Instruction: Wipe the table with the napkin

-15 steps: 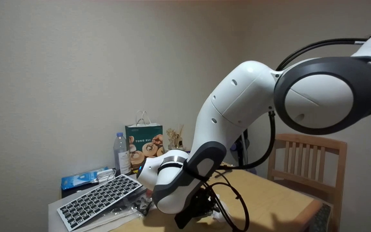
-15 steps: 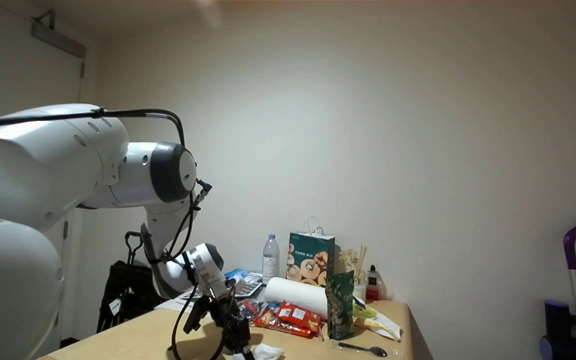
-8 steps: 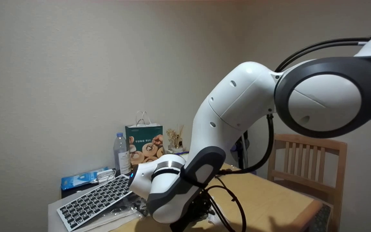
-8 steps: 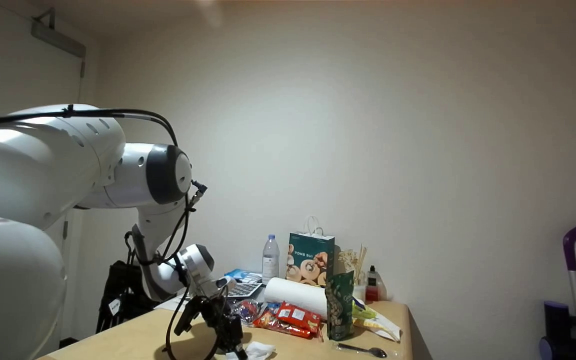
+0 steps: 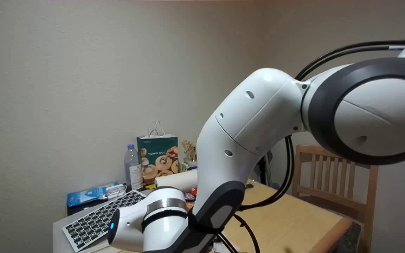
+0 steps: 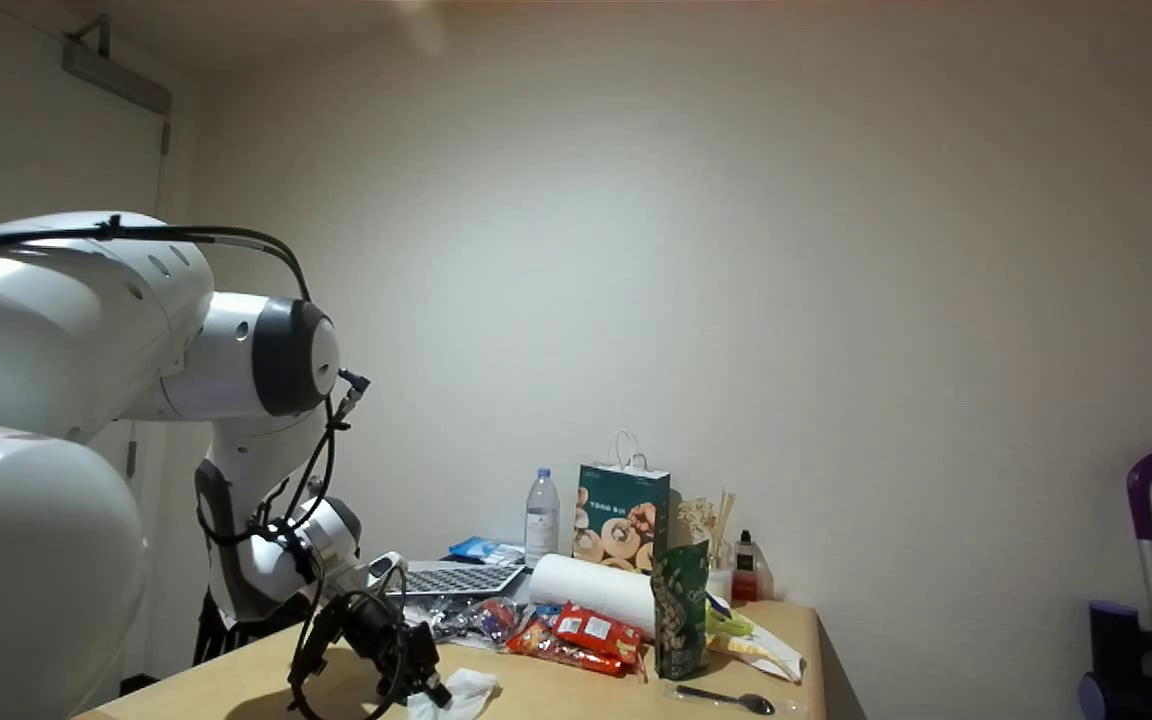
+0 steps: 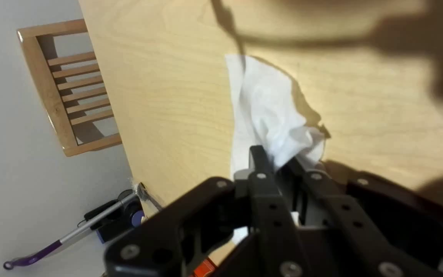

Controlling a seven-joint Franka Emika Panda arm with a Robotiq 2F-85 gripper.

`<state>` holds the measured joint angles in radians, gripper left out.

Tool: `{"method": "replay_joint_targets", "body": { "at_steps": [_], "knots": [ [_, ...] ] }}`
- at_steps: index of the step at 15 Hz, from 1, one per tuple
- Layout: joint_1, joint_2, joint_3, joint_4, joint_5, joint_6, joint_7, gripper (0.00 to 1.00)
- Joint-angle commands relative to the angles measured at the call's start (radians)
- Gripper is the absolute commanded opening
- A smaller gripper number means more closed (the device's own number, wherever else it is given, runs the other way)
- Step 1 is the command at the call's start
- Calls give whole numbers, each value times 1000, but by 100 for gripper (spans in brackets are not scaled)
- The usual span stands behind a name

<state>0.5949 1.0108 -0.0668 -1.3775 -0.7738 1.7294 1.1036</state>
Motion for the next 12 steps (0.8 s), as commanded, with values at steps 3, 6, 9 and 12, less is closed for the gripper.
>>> {"method": "replay_joint_targets", "body": {
  "at_steps": [3, 6, 9, 12],
  "knots": [
    [-27, -29, 20, -31, -50, 22, 15, 58],
    [-35, -66, 25, -61, -58, 47, 34, 77],
    [-47, -150, 33, -147, -66, 143, 90, 96],
    [-46, -239, 27, -263, -104, 293, 188, 100]
  ]
}}
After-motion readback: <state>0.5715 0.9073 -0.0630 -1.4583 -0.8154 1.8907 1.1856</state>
